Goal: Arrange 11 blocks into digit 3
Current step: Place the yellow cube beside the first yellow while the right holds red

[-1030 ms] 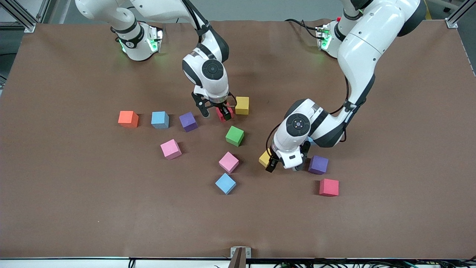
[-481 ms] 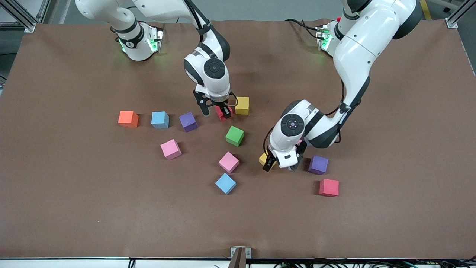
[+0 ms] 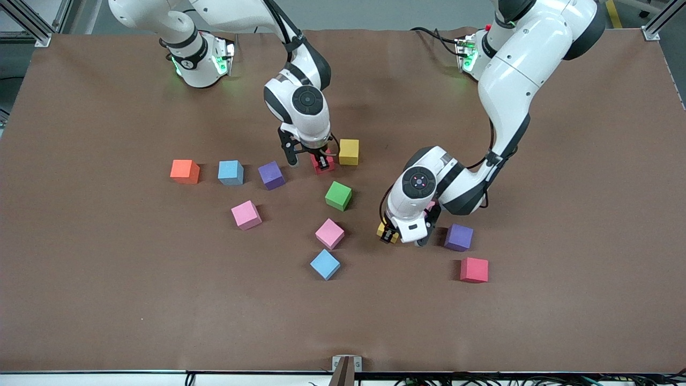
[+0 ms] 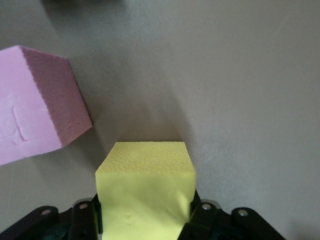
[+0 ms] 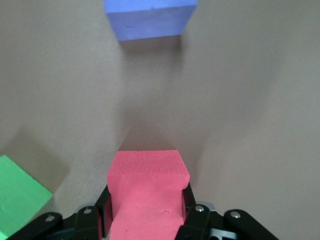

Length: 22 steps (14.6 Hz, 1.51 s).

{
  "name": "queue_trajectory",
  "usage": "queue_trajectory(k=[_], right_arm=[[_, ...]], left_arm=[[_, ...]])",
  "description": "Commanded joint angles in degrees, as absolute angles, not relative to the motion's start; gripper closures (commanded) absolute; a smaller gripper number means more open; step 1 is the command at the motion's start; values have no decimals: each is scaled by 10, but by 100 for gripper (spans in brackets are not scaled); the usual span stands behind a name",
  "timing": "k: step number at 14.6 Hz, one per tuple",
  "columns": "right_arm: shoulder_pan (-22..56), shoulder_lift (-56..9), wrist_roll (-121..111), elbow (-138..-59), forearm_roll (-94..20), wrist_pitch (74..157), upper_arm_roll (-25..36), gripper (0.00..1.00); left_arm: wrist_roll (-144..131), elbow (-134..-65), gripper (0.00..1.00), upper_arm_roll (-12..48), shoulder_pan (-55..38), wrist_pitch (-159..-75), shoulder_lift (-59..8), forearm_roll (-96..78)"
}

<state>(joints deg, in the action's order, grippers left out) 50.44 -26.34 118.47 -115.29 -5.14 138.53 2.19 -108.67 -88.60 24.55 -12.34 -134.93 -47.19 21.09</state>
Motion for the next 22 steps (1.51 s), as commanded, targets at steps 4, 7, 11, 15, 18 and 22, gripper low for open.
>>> queue_trajectory(k=[4, 7, 11, 15, 18, 22], right_arm=[[507, -259, 1315, -1170, -57, 1385, 22, 100], [518, -257, 1345, -1179, -57, 1386, 22, 100], [534, -252, 1354, -1179, -57, 1386, 22, 100], [547, -252, 1354, -1179, -57, 1392, 22, 100], [549, -253, 1354, -1178, -56, 1393, 22, 100], [549, -255, 1354, -1174, -56, 1396, 22, 100]], left_arm=[[-1293, -1000, 58, 250, -122, -1342, -360, 222], [-1404, -1063, 58, 273, -120, -1342, -309, 216], [-1464, -1110, 58, 303, -127, -1344, -311, 216], [-1469, -1142, 58, 337, -128, -1356, -312, 216], [-1484, -1176, 58, 352, -135, -1403, -309, 217], [-1520, -1184, 58, 351, -156, -1417, -309, 223]])
